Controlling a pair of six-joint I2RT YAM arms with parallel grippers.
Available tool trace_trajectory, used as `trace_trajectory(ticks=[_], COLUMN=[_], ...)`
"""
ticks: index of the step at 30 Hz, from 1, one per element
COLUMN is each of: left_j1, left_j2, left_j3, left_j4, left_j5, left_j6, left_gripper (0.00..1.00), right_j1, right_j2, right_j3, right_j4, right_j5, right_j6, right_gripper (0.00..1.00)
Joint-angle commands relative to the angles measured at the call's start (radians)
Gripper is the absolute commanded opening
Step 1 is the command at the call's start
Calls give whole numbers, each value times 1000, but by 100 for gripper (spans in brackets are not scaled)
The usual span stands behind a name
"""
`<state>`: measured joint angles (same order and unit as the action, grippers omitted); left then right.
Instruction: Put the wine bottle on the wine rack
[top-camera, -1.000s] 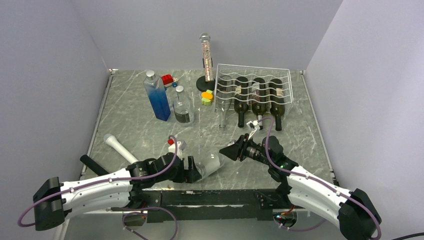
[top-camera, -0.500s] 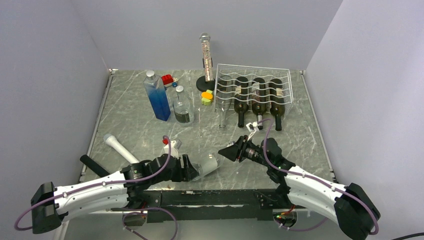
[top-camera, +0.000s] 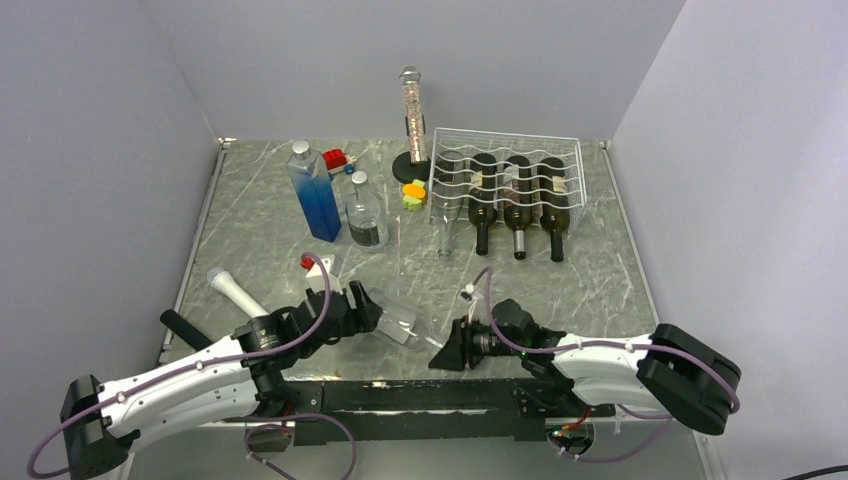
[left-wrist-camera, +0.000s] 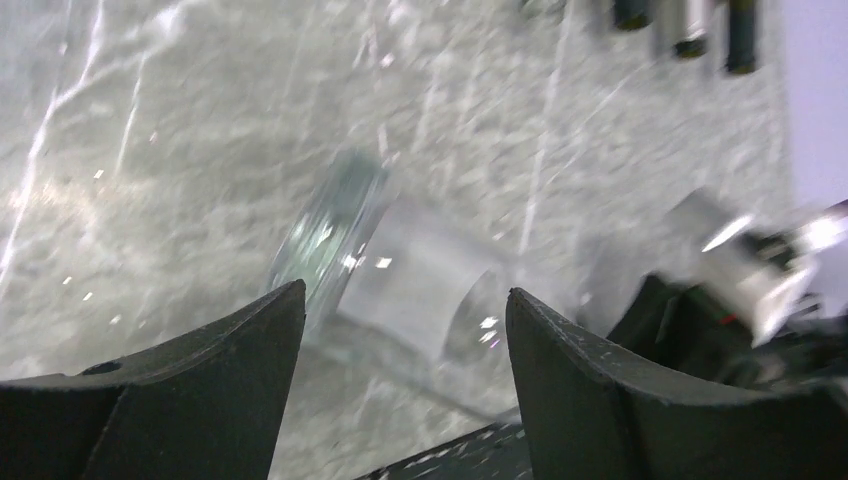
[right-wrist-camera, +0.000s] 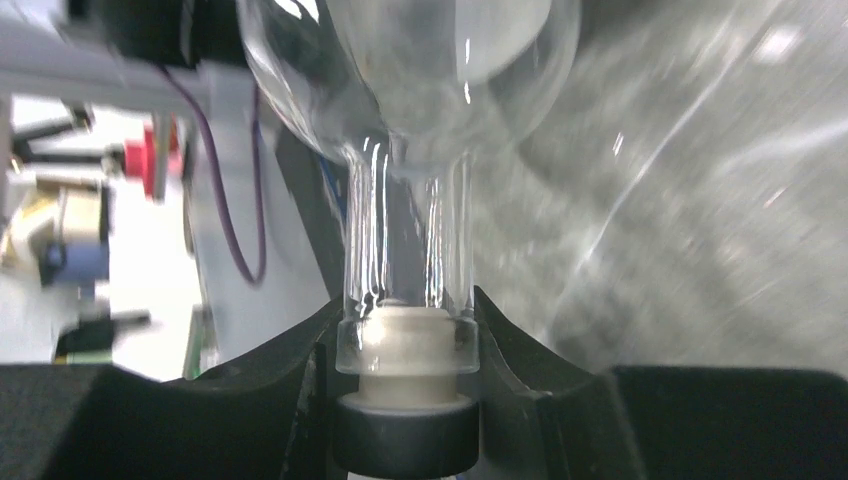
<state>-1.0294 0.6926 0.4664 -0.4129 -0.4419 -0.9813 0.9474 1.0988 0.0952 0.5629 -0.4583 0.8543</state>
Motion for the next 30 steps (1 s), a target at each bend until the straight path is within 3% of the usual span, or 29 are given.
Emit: trace_trajectory(ticks=[1, 7, 17, 24, 30], left_j1=[16, 24, 26, 28, 28], left_j2=[11, -25, -76, -114, -152], left_j3=[74, 66, 100, 119, 143], left_j4=[136, 115, 38, -7, -48], left_j5=[-72, -78, -119, -146, -177], left_j6=[4, 3, 31, 41, 44], left_gripper=[78, 79, 80, 82, 82], right_j1=[63, 119, 280, 421, 495], right_j2=[17, 16, 107, 317, 484], right_j3=[36, 108, 346, 565, 685], right_j4=[-50, -154, -454, -704, -786], right_j5=[-68, 46, 504, 784, 856], right_j6=[-58, -109, -228, -317, -331], right_gripper=[0, 0, 0, 0, 9])
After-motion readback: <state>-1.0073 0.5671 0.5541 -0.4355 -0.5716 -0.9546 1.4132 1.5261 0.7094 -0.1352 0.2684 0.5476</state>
